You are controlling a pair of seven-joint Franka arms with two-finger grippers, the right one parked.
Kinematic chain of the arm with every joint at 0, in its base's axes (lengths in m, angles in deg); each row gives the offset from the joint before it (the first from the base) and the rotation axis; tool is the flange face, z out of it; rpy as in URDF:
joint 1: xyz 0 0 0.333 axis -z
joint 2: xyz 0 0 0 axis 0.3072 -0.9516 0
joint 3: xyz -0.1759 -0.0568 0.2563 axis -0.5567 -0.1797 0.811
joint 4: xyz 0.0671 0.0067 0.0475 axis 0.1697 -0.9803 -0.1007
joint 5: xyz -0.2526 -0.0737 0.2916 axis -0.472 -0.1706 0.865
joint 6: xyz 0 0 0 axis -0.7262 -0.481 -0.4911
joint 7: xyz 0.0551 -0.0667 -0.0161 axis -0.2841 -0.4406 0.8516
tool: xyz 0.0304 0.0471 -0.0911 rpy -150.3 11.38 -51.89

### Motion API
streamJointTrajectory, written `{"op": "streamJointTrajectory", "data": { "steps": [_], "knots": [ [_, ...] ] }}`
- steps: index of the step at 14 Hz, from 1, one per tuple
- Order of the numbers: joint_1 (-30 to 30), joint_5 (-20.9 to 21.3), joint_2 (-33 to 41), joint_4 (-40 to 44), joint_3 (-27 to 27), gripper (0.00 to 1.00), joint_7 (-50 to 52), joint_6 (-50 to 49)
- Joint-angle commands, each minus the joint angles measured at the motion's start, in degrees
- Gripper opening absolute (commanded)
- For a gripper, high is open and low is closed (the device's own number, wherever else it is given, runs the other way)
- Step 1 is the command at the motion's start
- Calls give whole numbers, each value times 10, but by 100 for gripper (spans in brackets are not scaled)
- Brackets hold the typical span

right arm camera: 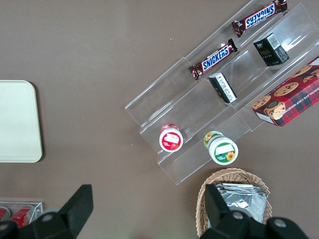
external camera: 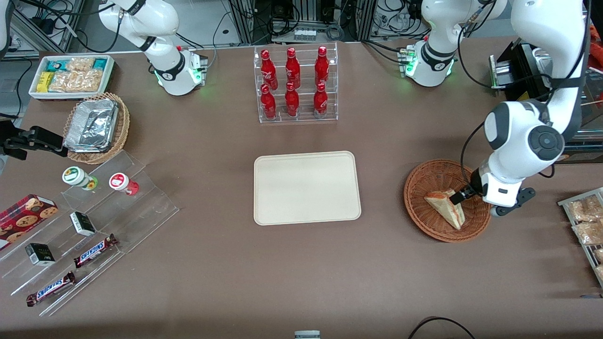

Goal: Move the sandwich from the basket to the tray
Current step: 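Lower the left gripper and close it on the sandwich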

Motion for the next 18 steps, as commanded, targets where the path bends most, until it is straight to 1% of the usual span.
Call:
{"op": "streamJointTrajectory", "data": {
  "steps": [1, 4, 7, 10, 11, 12, 13, 14, 15, 16, 18],
  "knots": [
    [2, -8, -11, -18, -2, 100, 13, 38],
    [9, -9, -22, -27, -3, 100, 28, 62],
    [16, -8, -34, -55, -3, 100, 40, 112],
    [17, -8, -38, -57, -2, 100, 40, 118],
    [17, -8, -39, -57, -2, 94, 40, 118],
    [17, -8, -39, -56, -2, 73, 40, 117],
    [17, -8, -39, -54, -2, 32, 38, 114],
    [16, -8, -38, -50, -2, 3, 31, 111],
    [16, -7, -37, -40, -2, 0, 30, 107],
    [17, -6, -37, -30, -2, 0, 30, 92],
    [18, 0, -34, 8, -3, 0, 27, 26]
  ]
}}
